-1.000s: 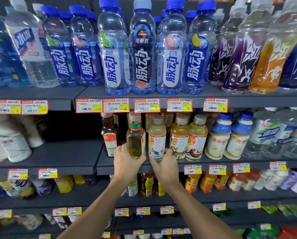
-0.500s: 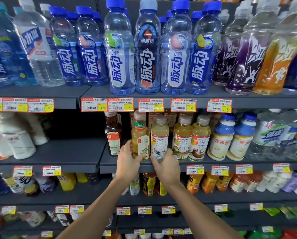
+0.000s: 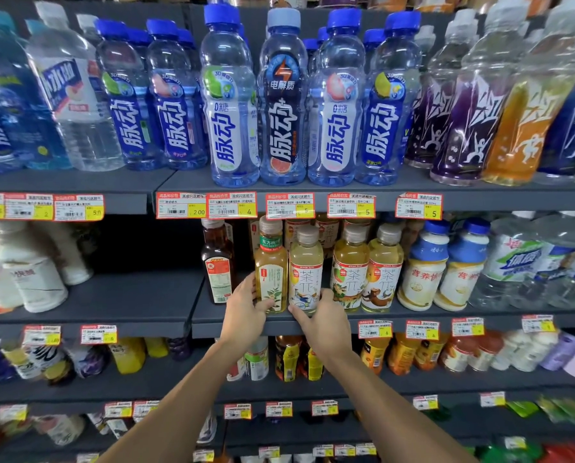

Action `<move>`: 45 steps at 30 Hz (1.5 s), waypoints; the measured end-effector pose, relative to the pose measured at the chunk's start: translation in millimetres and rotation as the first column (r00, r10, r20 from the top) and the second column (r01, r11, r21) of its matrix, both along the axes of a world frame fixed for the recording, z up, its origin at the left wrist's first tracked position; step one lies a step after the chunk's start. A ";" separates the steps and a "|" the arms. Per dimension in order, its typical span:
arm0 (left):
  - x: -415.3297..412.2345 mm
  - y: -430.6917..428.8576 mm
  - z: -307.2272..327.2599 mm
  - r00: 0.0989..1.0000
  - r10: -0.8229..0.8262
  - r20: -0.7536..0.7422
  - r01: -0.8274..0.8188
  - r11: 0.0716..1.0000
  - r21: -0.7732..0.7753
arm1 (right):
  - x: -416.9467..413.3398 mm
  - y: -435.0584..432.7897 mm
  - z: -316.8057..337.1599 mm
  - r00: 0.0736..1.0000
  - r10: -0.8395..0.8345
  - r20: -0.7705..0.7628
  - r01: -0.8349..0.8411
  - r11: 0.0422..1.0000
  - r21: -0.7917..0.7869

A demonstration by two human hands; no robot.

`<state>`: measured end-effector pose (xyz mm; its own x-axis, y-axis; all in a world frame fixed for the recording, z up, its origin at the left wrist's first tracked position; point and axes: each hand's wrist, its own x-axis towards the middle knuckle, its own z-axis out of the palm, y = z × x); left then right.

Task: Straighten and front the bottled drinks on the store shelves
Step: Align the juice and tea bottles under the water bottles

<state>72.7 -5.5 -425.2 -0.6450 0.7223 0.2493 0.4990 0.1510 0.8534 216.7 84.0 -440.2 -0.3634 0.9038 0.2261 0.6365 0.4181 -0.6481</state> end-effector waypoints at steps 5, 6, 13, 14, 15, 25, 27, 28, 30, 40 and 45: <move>6.0 -4.5 -2.0 0.994 0.002 -0.106 -0.001 1.000 0.010 | -2.2 -1.7 0.2 1.000 -0.007 0.009 0.007 1.000 0.013; 7.7 -6.0 -3.2 0.995 -0.003 -0.101 0.003 1.000 0.004 | -2.5 -1.5 -0.3 1.000 -0.003 -0.002 0.003 1.000 0.017; 9.2 -8.9 -9.5 0.995 -0.006 -0.101 0.002 0.999 -0.037 | 9.4 -2.1 -18.2 0.994 0.056 -0.094 -0.051 0.997 0.051; 9.9 -8.1 -9.8 0.996 -0.003 -0.094 0.000 0.999 -0.036 | 9.8 -1.9 -20.2 0.995 0.059 -0.083 -0.055 0.997 0.053; 10.6 -7.7 -10.4 0.996 0.001 -0.089 -0.004 0.999 -0.034 | 9.6 -2.0 -21.3 0.996 0.059 -0.073 -0.055 0.997 0.051; 14.7 -5.9 -9.5 0.995 0.036 -0.092 -0.039 0.999 -0.034 | -0.6 -6.8 -10.7 1.000 -0.017 -0.025 0.018 0.999 0.048; 15.5 -6.0 -10.1 0.997 0.048 -0.066 -0.050 0.998 -0.032 | 0.0 -6.9 -10.0 1.000 -0.017 -0.021 0.018 0.999 0.044; 15.6 -6.1 -10.5 0.997 0.049 -0.055 -0.051 0.998 -0.030 | 0.4 -6.5 -9.4 1.000 -0.019 -0.018 0.020 0.999 0.043; 16.1 -6.2 -11.2 0.997 0.053 -0.048 -0.055 0.998 -0.032 | 1.8 -4.6 -9.2 1.000 -0.018 -0.009 0.019 0.999 0.043; 21.8 -15.4 -5.7 0.996 0.053 -0.072 -0.057 0.997 -0.059 | 9.2 -11.3 -9.0 0.973 -0.011 -0.232 0.015 1.000 0.016; 17.8 -41.2 -6.4 0.934 0.349 -0.078 -0.342 0.935 0.091 | 6.1 -33.6 -10.6 0.931 -0.056 -0.362 0.073 0.997 0.034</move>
